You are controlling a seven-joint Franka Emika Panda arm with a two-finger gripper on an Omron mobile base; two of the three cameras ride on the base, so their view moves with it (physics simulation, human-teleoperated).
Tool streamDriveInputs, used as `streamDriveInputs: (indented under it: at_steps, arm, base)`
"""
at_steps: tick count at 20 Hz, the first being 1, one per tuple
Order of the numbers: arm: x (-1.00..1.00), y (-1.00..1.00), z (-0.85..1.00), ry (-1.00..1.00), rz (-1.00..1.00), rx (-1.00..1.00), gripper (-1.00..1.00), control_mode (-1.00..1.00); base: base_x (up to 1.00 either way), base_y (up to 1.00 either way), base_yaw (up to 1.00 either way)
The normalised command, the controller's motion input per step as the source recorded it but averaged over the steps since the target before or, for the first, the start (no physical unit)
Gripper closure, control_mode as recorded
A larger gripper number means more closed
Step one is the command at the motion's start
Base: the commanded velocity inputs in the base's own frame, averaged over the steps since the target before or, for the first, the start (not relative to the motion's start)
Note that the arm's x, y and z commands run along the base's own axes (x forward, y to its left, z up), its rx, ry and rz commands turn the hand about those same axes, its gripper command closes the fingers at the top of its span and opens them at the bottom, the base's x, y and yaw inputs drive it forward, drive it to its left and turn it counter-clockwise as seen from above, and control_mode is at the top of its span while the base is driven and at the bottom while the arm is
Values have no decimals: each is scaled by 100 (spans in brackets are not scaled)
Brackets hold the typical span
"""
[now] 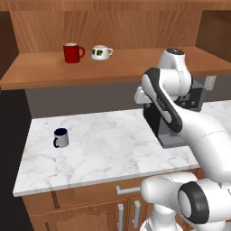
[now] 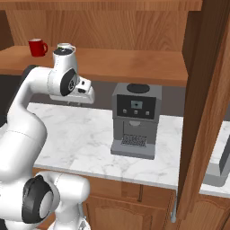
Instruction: Pick the mug on the counter and place it in the cabinet with the handle facing the right, like the mugs already inside.
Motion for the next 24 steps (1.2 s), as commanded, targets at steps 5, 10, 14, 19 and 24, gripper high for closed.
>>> streamDriveInputs:
  at_steps: [5, 10, 14, 19, 24]
  arm:
    - [-10, 2, 0, -1, 0, 0, -100, -100]
    - [-28, 14, -1, -7, 0, 0, -100, -100]
    - [-36, 24, -4, -8, -2, 0, -100, -100]
    - [-30, 31, -11, -5, -4, 0, -100, -100]
    - [-24, 43, -15, -3, -7, 0, -100, -100]
  base:
    - [0, 0, 0]
    - [0, 0, 0]
    - [0, 0, 0]
    - [0, 0, 0]
    - [0, 0, 0]
